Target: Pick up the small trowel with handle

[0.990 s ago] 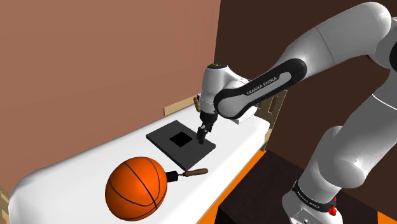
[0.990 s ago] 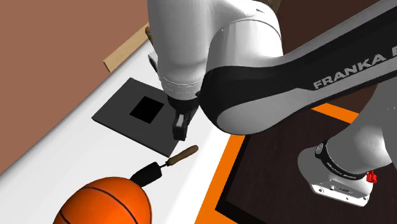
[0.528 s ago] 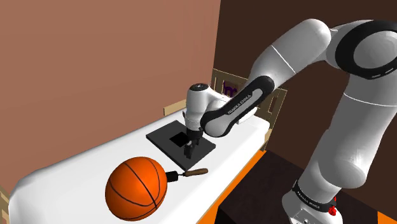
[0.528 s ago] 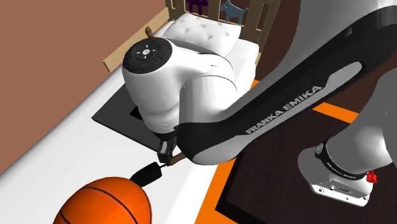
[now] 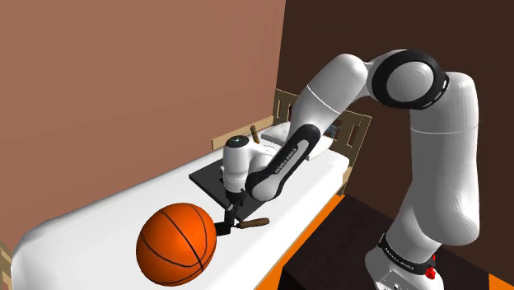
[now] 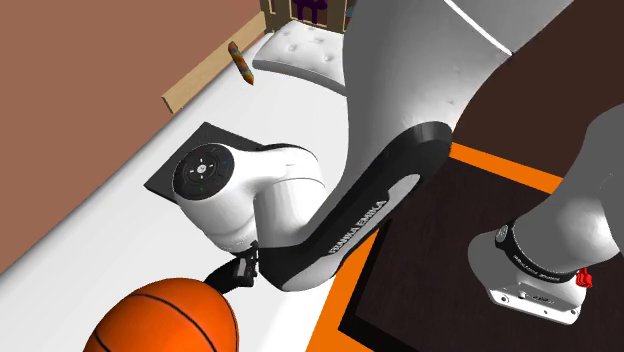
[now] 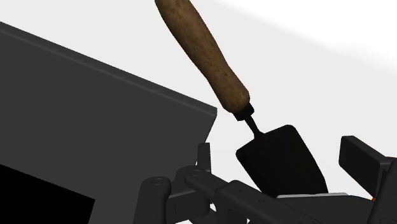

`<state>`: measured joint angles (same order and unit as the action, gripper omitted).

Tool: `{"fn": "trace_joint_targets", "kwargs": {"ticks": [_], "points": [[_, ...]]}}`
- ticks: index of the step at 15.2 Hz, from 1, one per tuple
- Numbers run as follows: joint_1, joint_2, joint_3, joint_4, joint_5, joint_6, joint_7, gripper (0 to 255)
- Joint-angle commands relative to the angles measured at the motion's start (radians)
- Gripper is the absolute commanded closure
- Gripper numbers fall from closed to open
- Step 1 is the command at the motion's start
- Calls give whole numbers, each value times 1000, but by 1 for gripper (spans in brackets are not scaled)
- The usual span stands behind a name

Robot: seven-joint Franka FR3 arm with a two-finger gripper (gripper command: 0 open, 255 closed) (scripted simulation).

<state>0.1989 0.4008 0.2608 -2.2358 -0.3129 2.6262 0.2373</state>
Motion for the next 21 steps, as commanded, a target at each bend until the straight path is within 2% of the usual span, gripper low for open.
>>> {"fn": "trace_joint_targets", "kwargs": {"ticks": [1,10,12,13,21], "points": [[33,82,-14,64,-32,9,22,0],[83,224,-65,129,-88,81,64,0],[83,224,-65,129,-88,81,63,0],[84,223,-65,129,-88,81,64,255],[85,224,-65,129,-88,81,65,255]]}}
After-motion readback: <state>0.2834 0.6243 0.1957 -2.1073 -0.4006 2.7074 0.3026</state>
